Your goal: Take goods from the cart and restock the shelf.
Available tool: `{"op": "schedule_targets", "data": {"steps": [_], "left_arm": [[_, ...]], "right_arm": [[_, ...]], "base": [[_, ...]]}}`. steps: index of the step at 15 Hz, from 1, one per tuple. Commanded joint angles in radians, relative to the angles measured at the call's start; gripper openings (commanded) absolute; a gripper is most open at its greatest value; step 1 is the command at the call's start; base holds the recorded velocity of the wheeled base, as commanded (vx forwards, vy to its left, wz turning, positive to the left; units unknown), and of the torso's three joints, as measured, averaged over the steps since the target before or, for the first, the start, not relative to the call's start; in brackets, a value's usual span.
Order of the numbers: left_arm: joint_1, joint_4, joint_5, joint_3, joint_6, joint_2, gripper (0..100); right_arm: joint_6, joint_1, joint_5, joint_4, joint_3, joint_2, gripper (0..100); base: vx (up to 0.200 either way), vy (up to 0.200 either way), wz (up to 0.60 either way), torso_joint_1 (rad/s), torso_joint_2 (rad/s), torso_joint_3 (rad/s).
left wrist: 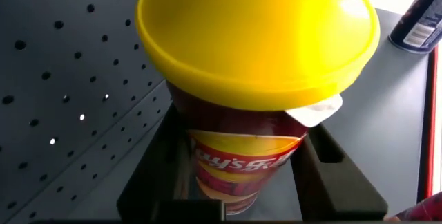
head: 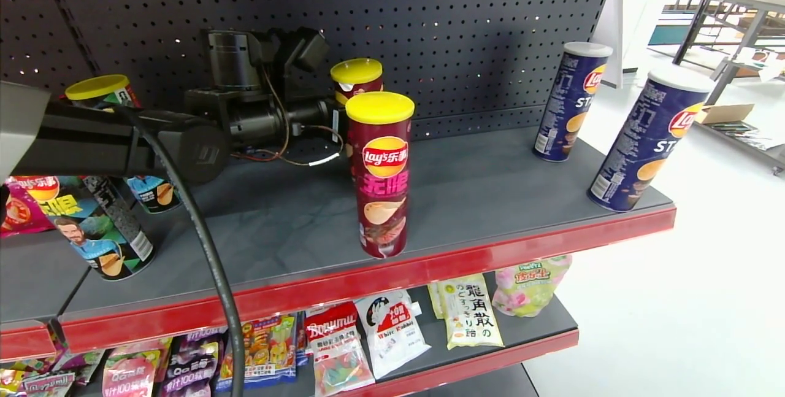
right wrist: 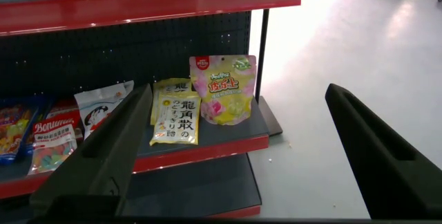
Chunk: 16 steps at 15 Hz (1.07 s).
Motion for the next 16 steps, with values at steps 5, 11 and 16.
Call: {"op": "schedule_targets", "data": {"steps": [5, 11, 16], "left_arm": [[-0.001, 0.005, 0.005, 0.014, 0.016, -0.015, 100], [0.014, 0.005, 0.039, 0.19, 0.021, -0.141, 100], [0.037, 0.007, 0.059, 0.442, 0.022, -0.327, 100]], "right_arm": [[0.0, 0.0, 0.0, 0.0, 0.0, 0.0, 100], [0.0, 0.0, 0.0, 0.0, -0.002, 0.0, 100], [0.0, 0.0, 0.0, 0.0, -0.002, 0.0, 100]], "base": [[0.0, 0.0, 0.0, 0.0, 0.0, 0.0], [0.0, 0.0, 0.0, 0.0, 0.0, 0.0], [0.0, 0.0, 0.0, 0.0, 0.0, 0.0]]}}
